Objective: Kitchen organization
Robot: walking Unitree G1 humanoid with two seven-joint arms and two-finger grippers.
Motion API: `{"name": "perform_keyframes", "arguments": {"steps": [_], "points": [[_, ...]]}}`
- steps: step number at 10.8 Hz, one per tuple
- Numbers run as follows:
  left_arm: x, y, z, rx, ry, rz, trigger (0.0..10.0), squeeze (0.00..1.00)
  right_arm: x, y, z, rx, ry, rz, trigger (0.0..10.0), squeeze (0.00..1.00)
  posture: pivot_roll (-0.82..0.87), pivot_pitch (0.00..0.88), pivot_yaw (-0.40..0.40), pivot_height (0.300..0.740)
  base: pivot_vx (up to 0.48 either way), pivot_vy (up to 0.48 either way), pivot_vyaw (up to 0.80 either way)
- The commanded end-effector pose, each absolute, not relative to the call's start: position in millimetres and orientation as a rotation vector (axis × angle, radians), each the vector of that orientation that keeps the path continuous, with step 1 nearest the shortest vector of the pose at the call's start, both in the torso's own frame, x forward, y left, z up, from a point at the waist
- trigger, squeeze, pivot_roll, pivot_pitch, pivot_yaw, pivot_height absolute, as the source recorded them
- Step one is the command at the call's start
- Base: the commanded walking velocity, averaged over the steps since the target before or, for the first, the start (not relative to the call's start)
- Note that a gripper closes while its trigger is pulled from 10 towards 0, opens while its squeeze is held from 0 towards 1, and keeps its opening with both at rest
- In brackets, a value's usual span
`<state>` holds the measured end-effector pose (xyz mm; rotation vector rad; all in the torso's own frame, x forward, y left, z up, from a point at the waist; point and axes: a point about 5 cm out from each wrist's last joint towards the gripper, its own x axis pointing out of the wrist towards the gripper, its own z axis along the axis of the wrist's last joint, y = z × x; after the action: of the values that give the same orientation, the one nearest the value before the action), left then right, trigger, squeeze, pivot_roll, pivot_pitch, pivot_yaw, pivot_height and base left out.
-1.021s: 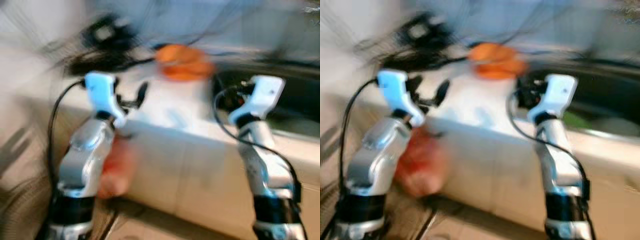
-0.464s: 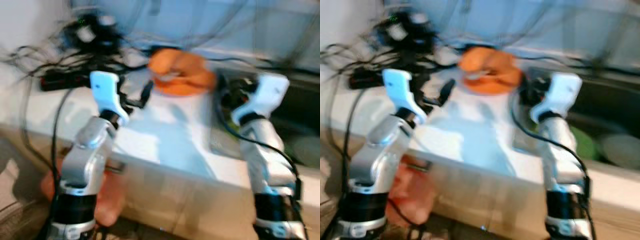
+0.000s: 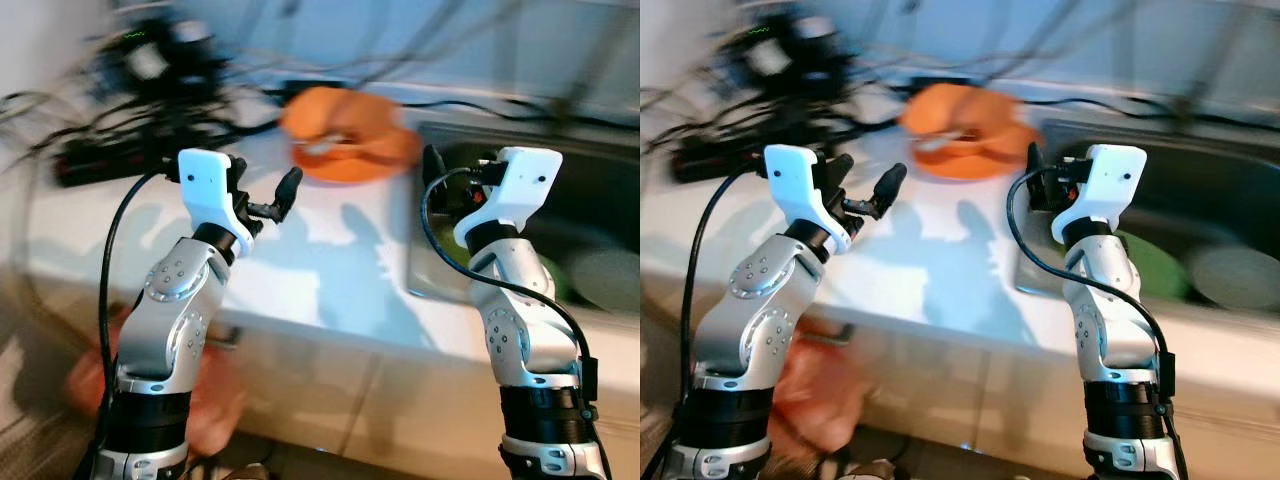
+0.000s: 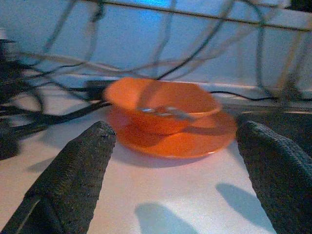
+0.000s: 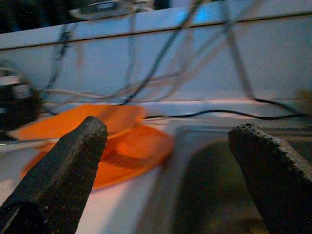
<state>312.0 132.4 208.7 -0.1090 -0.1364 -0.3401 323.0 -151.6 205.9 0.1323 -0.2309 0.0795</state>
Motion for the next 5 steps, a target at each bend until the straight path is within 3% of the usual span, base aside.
{"name": "perform_keyframes", "arguments": {"steps": [1, 5], "points": [[311.4, 130.5, 210.5, -0.104, -0.135, -0.353, 10.0, 0.0, 322.9, -154.8, 204.7, 0.136, -0.221, 0.068, 10.0, 0.38, 0.07, 0.053, -0.004, 0.74, 0.0, 0.0, -0.8], [313.8, 131.5, 208.8, -0.103, -0.122, -0.342, 10.0, 0.0, 323.7, -155.7, 204.1, 0.139, -0.218, 0.065, 10.0, 0.36, 0.07, 0.048, -0.003, 0.74, 0.0, 0.0, -0.8]]}}
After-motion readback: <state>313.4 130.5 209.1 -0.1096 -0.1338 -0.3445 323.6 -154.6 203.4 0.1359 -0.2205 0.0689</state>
